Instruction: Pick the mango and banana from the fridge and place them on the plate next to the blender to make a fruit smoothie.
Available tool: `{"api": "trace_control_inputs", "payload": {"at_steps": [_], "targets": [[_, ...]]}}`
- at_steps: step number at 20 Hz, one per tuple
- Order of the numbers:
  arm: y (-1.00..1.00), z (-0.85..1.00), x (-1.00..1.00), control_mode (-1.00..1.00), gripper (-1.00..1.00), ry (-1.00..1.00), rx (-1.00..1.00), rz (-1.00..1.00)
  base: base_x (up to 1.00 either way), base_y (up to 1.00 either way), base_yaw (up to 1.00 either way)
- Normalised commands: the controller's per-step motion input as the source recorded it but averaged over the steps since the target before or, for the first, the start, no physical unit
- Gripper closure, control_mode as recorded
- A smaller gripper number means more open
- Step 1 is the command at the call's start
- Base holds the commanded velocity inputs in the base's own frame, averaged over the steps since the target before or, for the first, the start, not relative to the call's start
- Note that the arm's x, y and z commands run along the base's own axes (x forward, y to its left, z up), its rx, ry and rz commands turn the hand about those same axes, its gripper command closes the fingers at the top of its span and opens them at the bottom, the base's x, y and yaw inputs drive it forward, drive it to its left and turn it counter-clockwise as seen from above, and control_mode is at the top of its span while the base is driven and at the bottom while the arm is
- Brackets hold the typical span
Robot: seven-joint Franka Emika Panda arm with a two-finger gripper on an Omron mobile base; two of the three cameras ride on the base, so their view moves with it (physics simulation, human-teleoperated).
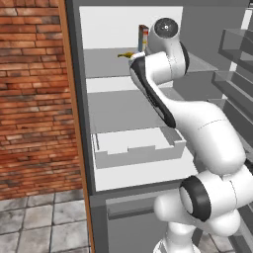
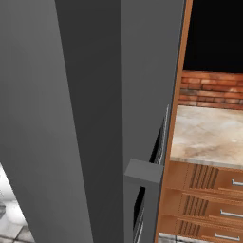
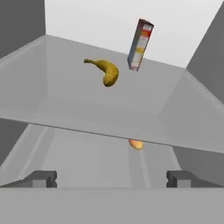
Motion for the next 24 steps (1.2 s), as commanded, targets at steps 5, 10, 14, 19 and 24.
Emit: {"api": "trace_control_inputs", "payload": {"at_steps": [5, 10, 14, 19, 24], "targets": [[-0.01, -0.32, 0.62, -1.0, -1.0, -0.17, 0.12, 0.0, 0.0, 0.0, 0.0], [0.0, 0.01, 0.59, -1.0, -1.0, -0.08, 0.14, 0.0, 0.0, 0.0, 0.0], [-0.02, 0.0, 0.55, -1.0, -1.0, 0.0, 0.1, 0.0, 0.0, 0.0, 0.0], [-0.01, 0.16, 0.51, -1.0, -1.0, 0.11, 0.03, -0.02, 0.0, 0.0, 0.0], [0.0, 0.1, 0.42, -1.0, -1.0, 0.18, 0.0, 0.0, 0.0, 0.0, 0.0]]}}
